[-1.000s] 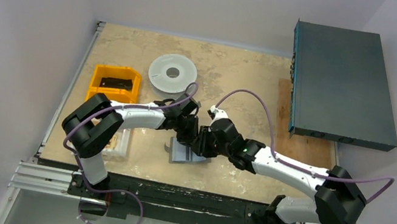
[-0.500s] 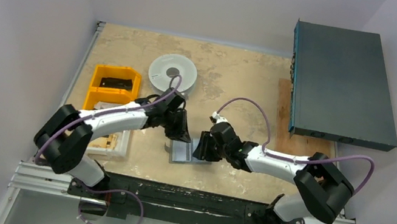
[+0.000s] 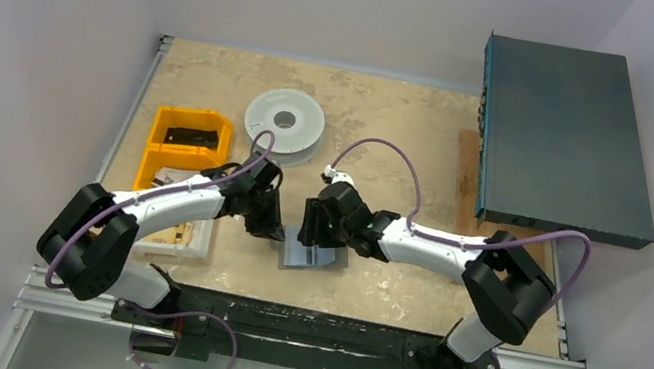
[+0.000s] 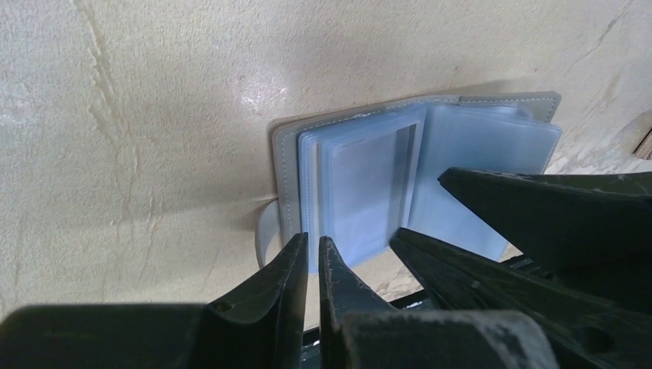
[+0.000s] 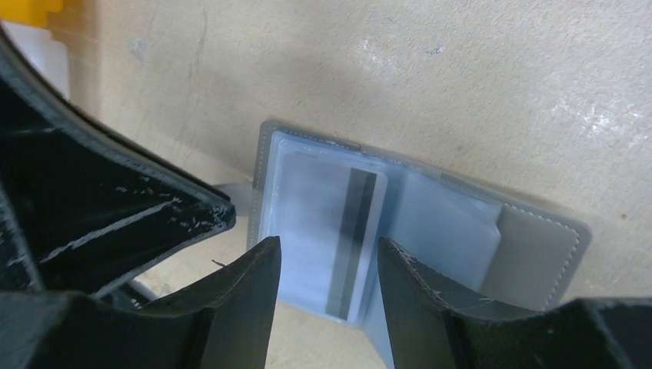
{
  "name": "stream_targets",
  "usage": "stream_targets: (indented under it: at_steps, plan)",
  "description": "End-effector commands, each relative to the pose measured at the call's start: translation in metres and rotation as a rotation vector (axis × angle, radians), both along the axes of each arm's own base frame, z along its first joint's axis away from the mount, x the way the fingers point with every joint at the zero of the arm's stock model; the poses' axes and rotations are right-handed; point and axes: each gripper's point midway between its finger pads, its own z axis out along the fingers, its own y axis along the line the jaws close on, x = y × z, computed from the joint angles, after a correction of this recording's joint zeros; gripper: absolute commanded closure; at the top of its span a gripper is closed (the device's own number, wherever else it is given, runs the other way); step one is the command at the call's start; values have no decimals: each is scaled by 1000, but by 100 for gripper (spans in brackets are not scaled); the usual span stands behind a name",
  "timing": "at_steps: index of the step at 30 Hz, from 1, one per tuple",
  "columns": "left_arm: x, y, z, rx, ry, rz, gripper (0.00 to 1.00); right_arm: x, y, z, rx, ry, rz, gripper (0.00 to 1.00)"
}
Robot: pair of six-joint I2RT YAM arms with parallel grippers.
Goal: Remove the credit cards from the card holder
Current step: Remove the credit card from the card holder.
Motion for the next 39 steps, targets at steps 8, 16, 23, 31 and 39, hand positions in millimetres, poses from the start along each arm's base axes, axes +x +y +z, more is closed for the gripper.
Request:
stream_targets:
  at_steps: [8,16,23,31,39]
  plan:
    - [6,1,-8,1,-11,-6,93,12,0,-15,-187,-36,8,42]
    - [4,0,-16,7,10,-8,94,10,3,-17,-217,-46,16,39]
    - [4,1,-21,12,22,-6,94,2,5,-29,-235,-18,33,44]
    - [4,1,-23,15,26,-14,95,-17,-2,-56,-240,85,35,67]
    - [4,1,-22,19,22,-22,95,-21,-20,-70,-145,173,-2,89]
